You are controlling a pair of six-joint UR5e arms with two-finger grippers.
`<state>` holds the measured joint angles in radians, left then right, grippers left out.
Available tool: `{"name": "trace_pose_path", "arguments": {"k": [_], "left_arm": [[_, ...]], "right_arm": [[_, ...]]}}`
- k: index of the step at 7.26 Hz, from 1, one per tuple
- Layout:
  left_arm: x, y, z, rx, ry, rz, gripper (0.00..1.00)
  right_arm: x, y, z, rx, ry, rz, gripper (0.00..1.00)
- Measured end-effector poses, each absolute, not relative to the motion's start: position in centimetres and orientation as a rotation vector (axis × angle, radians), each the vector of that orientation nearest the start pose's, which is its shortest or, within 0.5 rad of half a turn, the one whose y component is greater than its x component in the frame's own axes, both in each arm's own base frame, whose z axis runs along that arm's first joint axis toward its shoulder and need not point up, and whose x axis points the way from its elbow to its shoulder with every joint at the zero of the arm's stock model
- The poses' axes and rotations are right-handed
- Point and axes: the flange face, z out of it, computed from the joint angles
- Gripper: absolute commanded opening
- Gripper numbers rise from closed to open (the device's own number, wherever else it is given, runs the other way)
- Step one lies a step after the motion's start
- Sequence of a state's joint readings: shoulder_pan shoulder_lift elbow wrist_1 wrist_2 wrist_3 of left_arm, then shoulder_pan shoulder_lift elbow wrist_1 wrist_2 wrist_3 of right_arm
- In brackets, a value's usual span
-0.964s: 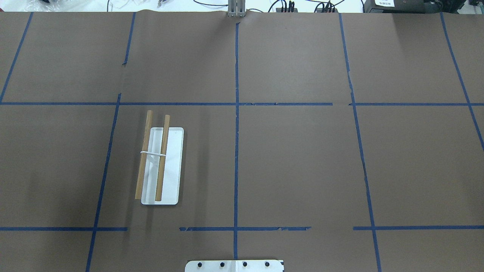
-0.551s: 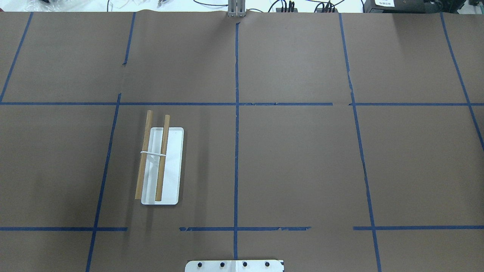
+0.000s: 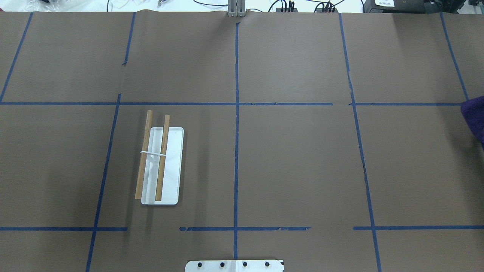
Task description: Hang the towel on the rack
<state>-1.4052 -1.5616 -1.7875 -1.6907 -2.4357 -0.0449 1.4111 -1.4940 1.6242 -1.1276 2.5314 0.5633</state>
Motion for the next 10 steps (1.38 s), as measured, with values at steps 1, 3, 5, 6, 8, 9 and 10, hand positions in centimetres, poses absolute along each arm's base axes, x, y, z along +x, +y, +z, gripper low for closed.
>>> {"name": "trace_pose_path", "arguments": {"k": [1,3,5,6,8,9,10], "left_arm": [[2.6,-50.5,52.7,0.238,0.891,0.249,1.0],[3.7,-51.5,50.4,0.242,0.94,0.164,1.0],[7.7,-51.6,45.6,0.218,1.092,0.023,1.0],[11.0,-51.5,42.6,0.188,1.179,-0.046,0.99],[20.3,-52.3,33.2,-0.007,1.34,-0.214,0.96],[24.4,-51.7,29.5,-0.1,1.373,-0.258,0.96],[27.5,-51.1,26.6,-0.162,1.386,-0.277,0.96]], "right_arm": [[-8.6,-54.3,46.5,0.109,-1.114,0.127,0.0],[-19.4,-54.4,33.5,-0.022,-1.225,0.181,0.0],[-28.5,-52.9,22.6,-0.13,-1.301,0.233,0.0],[-32.0,-51.6,18.9,-0.164,-1.323,0.25,0.0],[-37.4,-48.9,13.7,-0.19,-1.351,0.247,0.0],[-39.4,-47.7,11.5,-0.197,-1.354,0.221,0.0],[-41.1,-46.6,9.5,-0.187,-1.356,0.175,0.0]]}}
